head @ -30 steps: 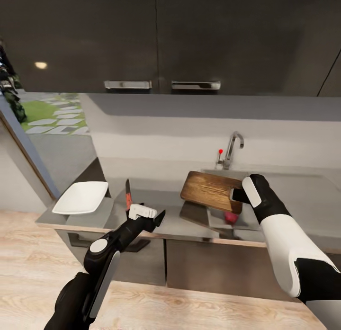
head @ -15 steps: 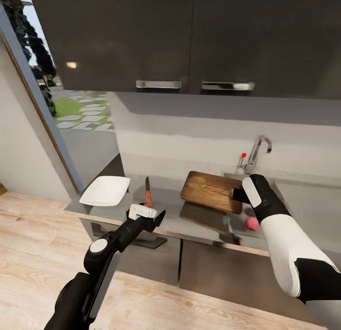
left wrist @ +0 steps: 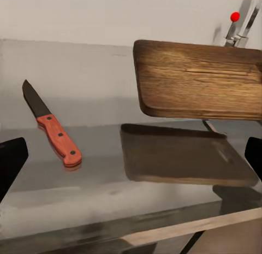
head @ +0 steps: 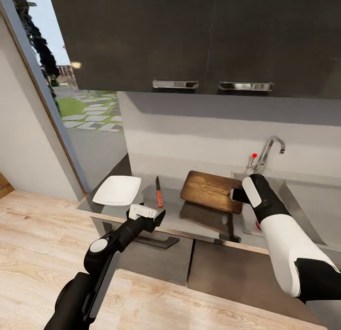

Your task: In the kitchen, take the Vidalia onion out of the sink, dice it on the chopping board with the paring knife, put the diced onion into the bowl on the countertop, then place both the paring knife and the chopping board into the sink.

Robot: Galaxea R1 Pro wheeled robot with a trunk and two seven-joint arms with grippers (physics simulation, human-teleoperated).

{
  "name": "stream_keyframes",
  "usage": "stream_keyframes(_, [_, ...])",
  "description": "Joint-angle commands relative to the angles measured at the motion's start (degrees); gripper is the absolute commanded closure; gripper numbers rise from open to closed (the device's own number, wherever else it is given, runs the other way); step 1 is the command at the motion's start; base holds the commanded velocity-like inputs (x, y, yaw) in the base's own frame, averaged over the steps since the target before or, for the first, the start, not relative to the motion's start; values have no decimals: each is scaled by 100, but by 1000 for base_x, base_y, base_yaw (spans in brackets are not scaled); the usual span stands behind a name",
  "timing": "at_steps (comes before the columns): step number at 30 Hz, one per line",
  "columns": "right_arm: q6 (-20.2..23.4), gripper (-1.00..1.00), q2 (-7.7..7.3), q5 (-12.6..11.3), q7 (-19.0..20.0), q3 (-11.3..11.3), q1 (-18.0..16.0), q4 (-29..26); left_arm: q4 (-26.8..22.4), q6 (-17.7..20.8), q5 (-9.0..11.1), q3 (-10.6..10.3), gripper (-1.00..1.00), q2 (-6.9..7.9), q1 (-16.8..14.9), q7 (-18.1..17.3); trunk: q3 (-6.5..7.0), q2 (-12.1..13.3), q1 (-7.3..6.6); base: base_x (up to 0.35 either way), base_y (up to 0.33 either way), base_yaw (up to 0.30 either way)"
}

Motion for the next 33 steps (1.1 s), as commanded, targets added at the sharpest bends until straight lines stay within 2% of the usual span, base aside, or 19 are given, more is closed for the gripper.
stream_keyframes(1, [9,100,-1,-66,-52,0,-5,-6,-7,41,16,5,-100,-3,-5,-16,-12,-12,4,0,6,0])
stream_keyframes(6, [9,100,-1,-66,-52,0,-5,-6,-8,41,17,5,-100,-3,-4,-16,-12,-12,4,0,2,92])
stream_keyframes(20, [9,100,-1,-66,-52,0,-5,-6,-5,41,16,2,-100,-3,-3,-16,-12,-12,4,0,0,200])
stream_keyframes(33, [9,100,-1,-66,-52,0,-5,-6,-2,38,14,-3,-100,-3,-3,-16,-12,-12,4,0,0,27])
